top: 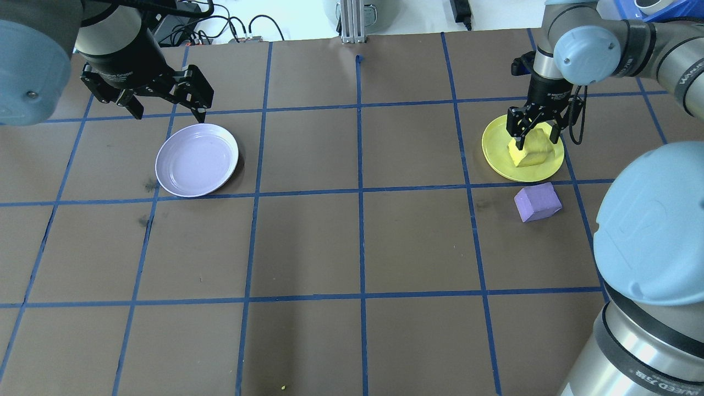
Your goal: Sort blocks by color into plates
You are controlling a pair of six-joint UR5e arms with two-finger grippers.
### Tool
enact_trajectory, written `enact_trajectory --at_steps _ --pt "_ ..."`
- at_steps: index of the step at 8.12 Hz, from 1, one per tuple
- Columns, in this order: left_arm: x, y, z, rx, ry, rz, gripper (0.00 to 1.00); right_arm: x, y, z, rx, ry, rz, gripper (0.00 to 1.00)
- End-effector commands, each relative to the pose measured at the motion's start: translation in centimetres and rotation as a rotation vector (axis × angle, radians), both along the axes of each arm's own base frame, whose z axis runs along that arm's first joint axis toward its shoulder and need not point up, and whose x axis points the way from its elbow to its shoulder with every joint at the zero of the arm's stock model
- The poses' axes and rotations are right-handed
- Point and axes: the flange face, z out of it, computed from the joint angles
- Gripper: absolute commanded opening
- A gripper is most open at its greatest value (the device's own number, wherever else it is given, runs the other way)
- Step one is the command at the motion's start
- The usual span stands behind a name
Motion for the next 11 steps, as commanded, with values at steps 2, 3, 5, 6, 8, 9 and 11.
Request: enact_trajectory --at_steps 2,3,5,6,8,9,11 --pt "0.1 0.1 -0.1 0.001 0.000 0.001 1.00 0.4 1.7 2.4 0.030 -0.005 0.004 1.00" --pt "0.1 0.1 0.0 0.000 0.000 0.001 1.00 1.1 3.7 3.4 0.080 -0.051 -0.003 0.99" --pt "0.1 0.1 -0.1 0.001 0.000 0.001 1.00 1.1 7.6 -0.1 0.148 -0.031 0.085 0.94" --pt "0.1 0.2 -0.1 0.001 0.000 0.001 1.00 0.5 8.8 -1.9 0.145 0.034 0.143 0.92" --pt "0.1 0.2 -0.1 0.001 0.000 0.001 1.00 0.8 10.7 -5.0 0.164 0.024 0.138 0.92" --pt "0.1 0.2 -0.1 0.001 0.000 0.001 1.00 1.2 11.1 -5.3 0.161 -0.003 0.127 0.93" --pt "0.1 0.0 0.2 -0.003 0.002 0.003 1.00 1.0 10.4 -4.3 0.141 0.001 0.126 0.94"
